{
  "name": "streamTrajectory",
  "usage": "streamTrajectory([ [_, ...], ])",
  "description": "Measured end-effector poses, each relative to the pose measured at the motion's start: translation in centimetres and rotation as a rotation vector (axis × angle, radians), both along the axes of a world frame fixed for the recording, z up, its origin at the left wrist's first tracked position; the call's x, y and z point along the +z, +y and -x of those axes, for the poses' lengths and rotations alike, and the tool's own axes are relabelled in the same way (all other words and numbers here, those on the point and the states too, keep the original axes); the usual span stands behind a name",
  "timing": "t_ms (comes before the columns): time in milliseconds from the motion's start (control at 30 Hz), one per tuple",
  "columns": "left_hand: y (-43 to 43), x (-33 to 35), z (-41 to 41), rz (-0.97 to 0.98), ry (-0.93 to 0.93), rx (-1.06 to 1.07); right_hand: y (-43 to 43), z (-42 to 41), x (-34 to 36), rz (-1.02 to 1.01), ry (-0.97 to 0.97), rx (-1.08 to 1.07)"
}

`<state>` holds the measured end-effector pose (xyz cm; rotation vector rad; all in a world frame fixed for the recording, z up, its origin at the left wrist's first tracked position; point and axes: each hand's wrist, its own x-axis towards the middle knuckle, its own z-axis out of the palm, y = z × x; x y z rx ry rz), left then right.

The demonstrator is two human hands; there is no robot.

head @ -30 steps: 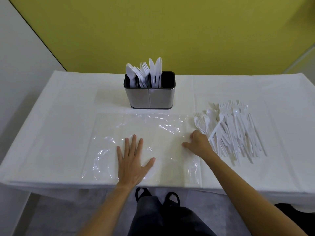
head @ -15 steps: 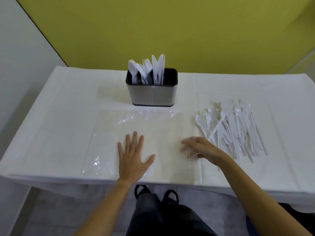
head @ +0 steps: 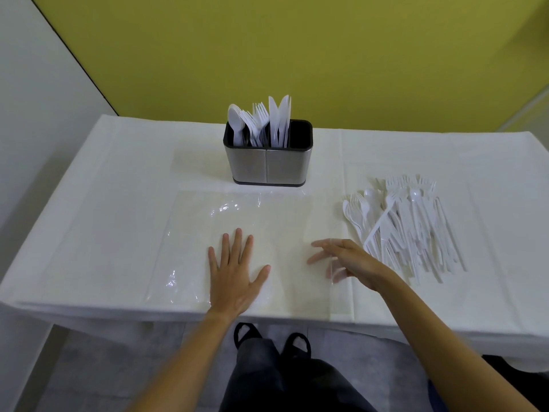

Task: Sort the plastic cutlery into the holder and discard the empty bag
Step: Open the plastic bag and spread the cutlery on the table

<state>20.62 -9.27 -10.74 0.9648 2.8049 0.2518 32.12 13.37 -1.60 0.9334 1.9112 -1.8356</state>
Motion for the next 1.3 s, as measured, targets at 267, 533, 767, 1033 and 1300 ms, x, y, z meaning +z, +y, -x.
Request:
streamTrajectory([
  [267,1.2,4.8,2.3,-0.482,-0.406,0.349,-1.5,1.5,1.2,0.099,0.205,0.124],
  [533,-0.3,7.2,6.2,-0.906,-0.93,0.611,-6.3,4.0,1.1,0.033,0.348,0.32],
  [767,-4.4,7.8,7.3,-0.98,-1.2,0.64,-9.6,7.0,-1.7,-0.372,0.347,0.678],
  [1033,-6.4,6.5,9.0,-0.62,-0.522,0.69,-10.2,7.4,-3.9,-0.778,0.48,0.823],
  [1300,-6.8,5.0,9.8,-0.289,-0.184,0.701,-10.5,7.3,-6.3,-0.985,0.481,0.937],
])
